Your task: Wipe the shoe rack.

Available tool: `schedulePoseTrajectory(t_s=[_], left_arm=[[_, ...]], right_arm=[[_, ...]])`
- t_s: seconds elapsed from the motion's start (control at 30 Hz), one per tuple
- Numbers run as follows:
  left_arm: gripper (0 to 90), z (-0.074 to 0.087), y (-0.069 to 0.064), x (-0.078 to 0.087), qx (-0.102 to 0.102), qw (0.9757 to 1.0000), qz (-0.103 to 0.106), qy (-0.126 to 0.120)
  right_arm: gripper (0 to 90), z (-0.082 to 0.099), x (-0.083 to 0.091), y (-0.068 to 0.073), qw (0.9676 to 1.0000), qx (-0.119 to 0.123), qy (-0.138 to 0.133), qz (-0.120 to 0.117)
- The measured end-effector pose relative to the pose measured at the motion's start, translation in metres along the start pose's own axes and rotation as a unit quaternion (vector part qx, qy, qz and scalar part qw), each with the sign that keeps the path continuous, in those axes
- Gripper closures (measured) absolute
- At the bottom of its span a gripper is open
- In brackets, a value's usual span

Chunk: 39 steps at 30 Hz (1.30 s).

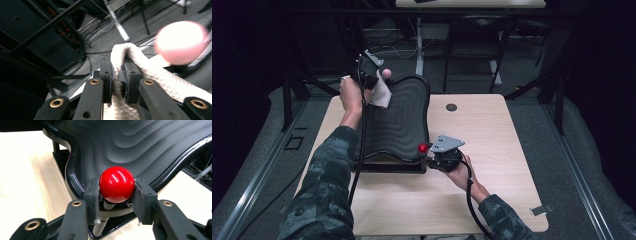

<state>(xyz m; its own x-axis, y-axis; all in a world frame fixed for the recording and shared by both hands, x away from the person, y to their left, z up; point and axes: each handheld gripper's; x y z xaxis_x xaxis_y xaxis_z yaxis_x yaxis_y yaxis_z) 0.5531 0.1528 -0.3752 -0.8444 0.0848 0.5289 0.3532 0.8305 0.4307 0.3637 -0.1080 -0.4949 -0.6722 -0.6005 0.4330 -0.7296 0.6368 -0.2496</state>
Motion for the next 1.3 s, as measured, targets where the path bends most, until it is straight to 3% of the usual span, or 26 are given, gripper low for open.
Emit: schedulePoseTrajectory(t_s=[0.1,0.37,0.53,0.63,0.8,0.93,1.07,1.17,1.3], left_arm=[[80.5,0.003,0.008,-0.002,0.001,0.9998,-0.017,0.008],[80.7,0.017,0.034,-0.001,0.041,0.9976,-0.042,0.037],[81.1,0.027,0.046,0.001,0.066,0.9961,-0.033,0.047],[81.4,0.032,0.05,0.003,0.071,0.9956,-0.027,0.055],[81.7,0.042,0.057,0.009,0.108,0.9925,-0.004,0.057],[82.0,0.049,0.056,0.013,0.097,0.9933,-0.002,0.064],[82.1,0.056,0.057,0.019,0.112,0.9915,0.014,0.065],[82.1,0.064,0.052,0.024,0.102,0.9923,0.018,0.068],[82.0,0.074,0.05,0.03,0.104,0.9918,0.027,0.069]], right_arm=[[60.2,0.0,0.0,0.0,1.0,0.0,0.0,0.002],[60.1,0.0,0.0,0.001,1.0,0.0,0.0,0.003],[60.1,0.0,0.0,0.001,1.0,0.0,0.0,0.004],[60.1,0.0,0.0,0.001,1.0,0.0,0.0,0.004],[60.1,0.0,0.0,0.001,1.0,-0.001,0.001,0.004],[60.1,0.0,0.0,0.001,1.0,-0.003,0.001,0.003],[60.1,0.0,0.0,0.001,1.0,-0.003,0.002,0.003],[60.1,0.0,0.0,0.001,1.0,-0.003,0.003,0.002],[60.1,-0.001,0.0,0.001,1.0,-0.003,0.002,0.003]])
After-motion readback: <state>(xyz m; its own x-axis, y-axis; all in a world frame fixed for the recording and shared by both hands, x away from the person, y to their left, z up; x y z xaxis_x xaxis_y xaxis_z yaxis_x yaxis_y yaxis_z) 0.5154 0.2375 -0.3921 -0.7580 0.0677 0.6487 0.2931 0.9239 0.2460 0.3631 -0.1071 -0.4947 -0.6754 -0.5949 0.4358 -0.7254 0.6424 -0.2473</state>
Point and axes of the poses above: each handheld gripper's, and its own axes: x roughly backward along the jaws, z roughly out of its underside, y roughly to its left, and after that the axes turned 7 degrees about z, right-handed
